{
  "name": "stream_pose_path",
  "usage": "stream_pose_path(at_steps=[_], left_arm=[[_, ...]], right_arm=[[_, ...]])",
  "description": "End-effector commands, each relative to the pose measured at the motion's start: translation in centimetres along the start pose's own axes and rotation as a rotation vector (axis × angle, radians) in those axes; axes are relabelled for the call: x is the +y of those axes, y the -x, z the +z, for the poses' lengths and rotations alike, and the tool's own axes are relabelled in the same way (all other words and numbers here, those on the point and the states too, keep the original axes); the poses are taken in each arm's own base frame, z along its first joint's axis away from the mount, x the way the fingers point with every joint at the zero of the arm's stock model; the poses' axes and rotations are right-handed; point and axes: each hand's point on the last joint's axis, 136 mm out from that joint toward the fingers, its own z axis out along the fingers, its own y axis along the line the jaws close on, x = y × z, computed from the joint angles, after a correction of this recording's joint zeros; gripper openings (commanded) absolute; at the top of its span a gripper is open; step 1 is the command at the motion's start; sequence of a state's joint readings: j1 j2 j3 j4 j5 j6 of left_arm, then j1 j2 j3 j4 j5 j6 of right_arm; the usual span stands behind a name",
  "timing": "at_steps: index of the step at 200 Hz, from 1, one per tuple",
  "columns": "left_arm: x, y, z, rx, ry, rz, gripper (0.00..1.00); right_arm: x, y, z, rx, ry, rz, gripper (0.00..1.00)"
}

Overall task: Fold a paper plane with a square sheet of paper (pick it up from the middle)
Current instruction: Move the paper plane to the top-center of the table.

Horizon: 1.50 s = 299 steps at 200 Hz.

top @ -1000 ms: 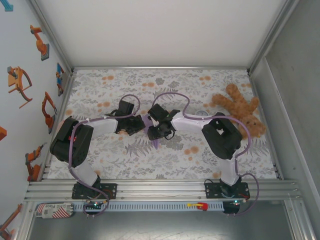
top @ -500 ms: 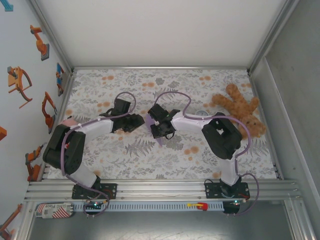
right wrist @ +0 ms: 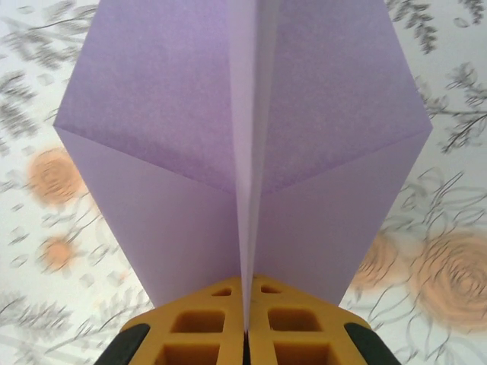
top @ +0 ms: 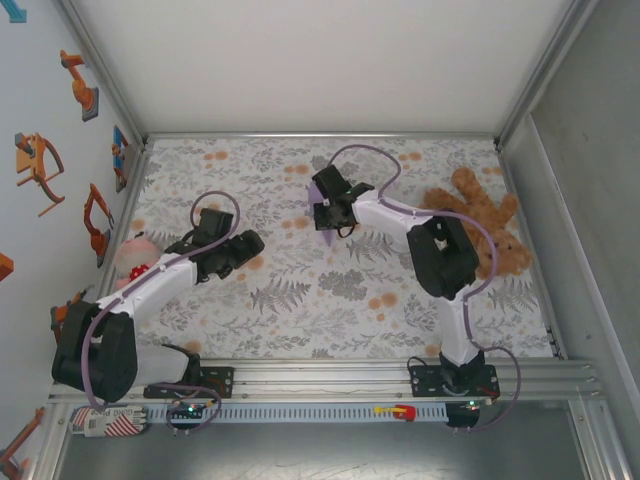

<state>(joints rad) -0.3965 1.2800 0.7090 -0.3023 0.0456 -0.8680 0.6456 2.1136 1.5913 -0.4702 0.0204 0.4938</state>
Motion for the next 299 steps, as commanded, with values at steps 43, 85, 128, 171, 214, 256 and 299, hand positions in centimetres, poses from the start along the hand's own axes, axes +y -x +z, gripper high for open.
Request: stream_pose_path(at_steps=[43,85,128,171,214,256,299], left_arm=[[1.9,-0.5,-0.5,-0.004,0.057,-0.013,0.87],[1.8,-0.6,-0.2,0.007,0.059,-0.015,0.9],[1.7,-0.7,0.1,0.017,0.057,-0.014,0.94],[1.8,-0.7,0.1,0.014,0.065,-0.008,0.98],[1.3,-0.6,0.1,0.023,0.051,-0.005,0.98],[0.2,-0.2,0.5,0.035,0.036,-0.009,0.96],[-0.5,0.2,0.4,0.015,0.04,-0.006,0.96]], right_arm=[[-2.6,1.0,2.4,0.037,-0.081,-0.006,0.11],[-3.4,0.6,3.3,0.054,-0.122,-0.021,0.2],[-4.2,-0.2,4.4,0.077,-0.158,-0.031,0.22],[-5.3,-0.7,5.6,0.083,-0.214,-0.008,0.25],[-6.1,0.2,6.5,0.051,-0.259,0.042,0.31],[-5.6,1.2,7.3,0.03,-0.239,0.076,0.35],[-5.8,2.0,7.4,0.01,-0.256,0.052,0.37]])
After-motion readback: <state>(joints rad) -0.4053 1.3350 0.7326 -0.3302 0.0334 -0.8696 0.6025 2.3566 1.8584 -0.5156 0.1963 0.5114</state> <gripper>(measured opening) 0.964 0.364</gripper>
